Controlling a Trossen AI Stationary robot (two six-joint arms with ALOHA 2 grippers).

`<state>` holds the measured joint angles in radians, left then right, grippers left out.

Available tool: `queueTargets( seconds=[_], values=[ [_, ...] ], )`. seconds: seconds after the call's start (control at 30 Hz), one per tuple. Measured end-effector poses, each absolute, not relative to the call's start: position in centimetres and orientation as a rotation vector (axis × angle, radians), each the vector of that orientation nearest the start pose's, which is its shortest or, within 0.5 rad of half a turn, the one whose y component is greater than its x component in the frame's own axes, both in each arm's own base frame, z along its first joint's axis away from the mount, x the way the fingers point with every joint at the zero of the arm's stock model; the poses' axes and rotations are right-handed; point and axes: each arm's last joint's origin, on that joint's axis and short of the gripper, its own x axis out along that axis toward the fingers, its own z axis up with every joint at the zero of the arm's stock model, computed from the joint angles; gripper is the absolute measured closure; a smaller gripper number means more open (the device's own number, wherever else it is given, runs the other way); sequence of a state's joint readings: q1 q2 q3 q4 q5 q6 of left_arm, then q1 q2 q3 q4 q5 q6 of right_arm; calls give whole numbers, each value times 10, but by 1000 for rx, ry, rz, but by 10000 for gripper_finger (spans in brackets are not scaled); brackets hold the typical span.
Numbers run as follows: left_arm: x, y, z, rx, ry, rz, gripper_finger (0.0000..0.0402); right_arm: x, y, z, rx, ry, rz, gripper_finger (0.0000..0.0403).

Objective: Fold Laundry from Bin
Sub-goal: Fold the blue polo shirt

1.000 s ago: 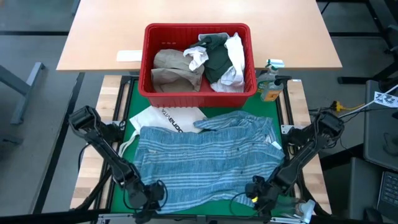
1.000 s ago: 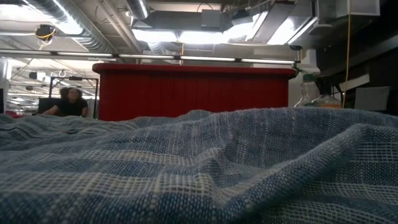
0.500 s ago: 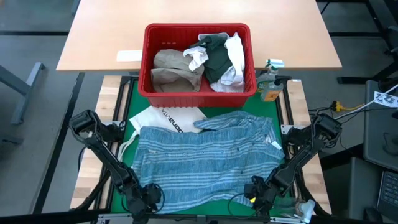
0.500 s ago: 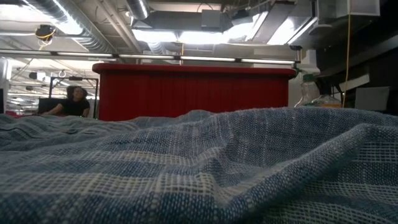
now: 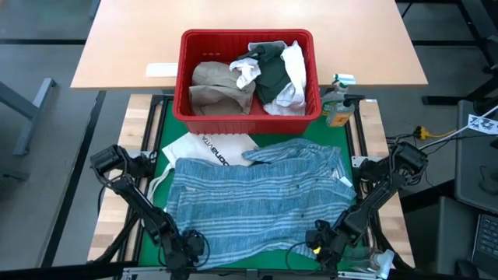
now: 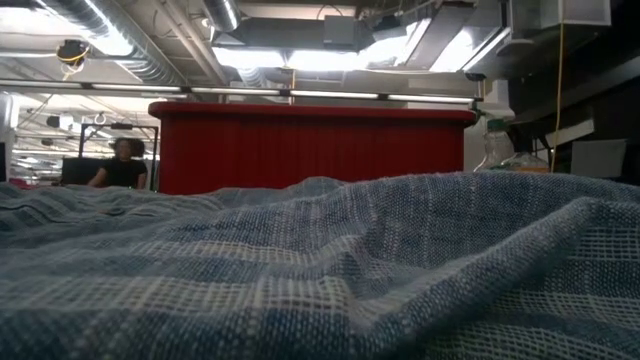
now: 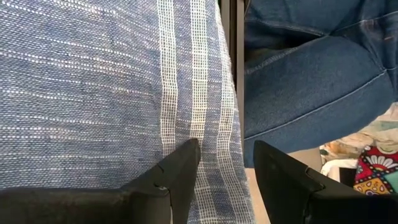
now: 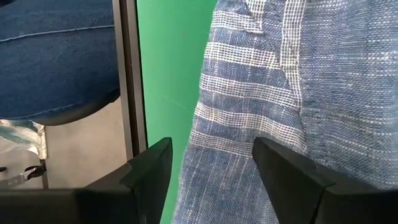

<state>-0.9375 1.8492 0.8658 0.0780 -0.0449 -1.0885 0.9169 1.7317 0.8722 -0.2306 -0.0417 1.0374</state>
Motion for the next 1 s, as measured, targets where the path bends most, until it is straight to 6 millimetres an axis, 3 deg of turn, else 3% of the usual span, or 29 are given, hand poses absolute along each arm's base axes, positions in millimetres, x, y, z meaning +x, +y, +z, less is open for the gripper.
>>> queueTargets(
  seconds=[0.27,0.63,1.0],
  values=[
    [208,-261,111,-531,1176,-249,253,190,248,132,370,1281,234,166],
    [210,-228,127,-501,1313,-118,299,198,241,132,341,1291,277,166],
    [206,-231,127,-464,1260,-90,302,210,230,131,381,1308,245,166]
  ],
)
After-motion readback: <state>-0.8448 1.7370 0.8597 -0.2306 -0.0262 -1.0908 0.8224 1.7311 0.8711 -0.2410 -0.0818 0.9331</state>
